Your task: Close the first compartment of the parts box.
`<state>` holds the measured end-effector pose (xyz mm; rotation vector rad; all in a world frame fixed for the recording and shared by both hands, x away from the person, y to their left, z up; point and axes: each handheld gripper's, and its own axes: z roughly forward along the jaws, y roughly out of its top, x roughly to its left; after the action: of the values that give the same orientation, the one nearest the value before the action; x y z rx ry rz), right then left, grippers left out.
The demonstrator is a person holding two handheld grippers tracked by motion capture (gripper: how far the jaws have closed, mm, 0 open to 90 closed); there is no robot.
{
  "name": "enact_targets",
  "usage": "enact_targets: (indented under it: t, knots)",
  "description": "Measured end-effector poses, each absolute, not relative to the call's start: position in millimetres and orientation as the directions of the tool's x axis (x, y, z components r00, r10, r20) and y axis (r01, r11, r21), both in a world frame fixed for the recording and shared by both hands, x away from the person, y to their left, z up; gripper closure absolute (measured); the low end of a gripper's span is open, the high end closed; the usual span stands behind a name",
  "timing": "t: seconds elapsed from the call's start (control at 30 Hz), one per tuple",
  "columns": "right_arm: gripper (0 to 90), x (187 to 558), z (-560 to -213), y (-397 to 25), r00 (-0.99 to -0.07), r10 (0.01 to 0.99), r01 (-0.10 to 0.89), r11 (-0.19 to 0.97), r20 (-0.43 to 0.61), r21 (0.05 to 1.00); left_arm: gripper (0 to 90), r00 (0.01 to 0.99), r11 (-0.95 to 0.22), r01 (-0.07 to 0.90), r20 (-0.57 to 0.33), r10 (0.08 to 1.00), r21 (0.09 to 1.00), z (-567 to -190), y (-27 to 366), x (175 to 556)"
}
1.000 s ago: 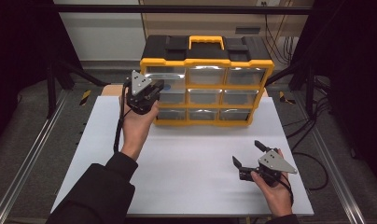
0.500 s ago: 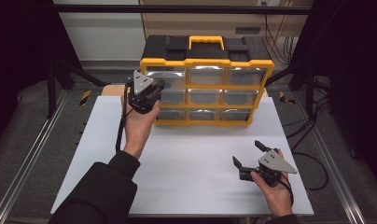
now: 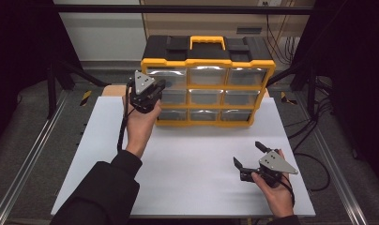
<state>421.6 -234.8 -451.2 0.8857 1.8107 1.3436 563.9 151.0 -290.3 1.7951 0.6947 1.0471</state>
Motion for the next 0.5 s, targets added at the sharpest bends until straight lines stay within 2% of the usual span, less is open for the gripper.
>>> enact_targets:
  t: [0.5]
  knots:
    - [4.5, 421.4, -451.3, -235.2, -0.515, 0.846, 0.111, 0.227, -0.139, 0.968, 89.5, 0.476, -0.418, 0.023, 0.357, 0.803, 0.908, -291.6, 151.4, 567.8]
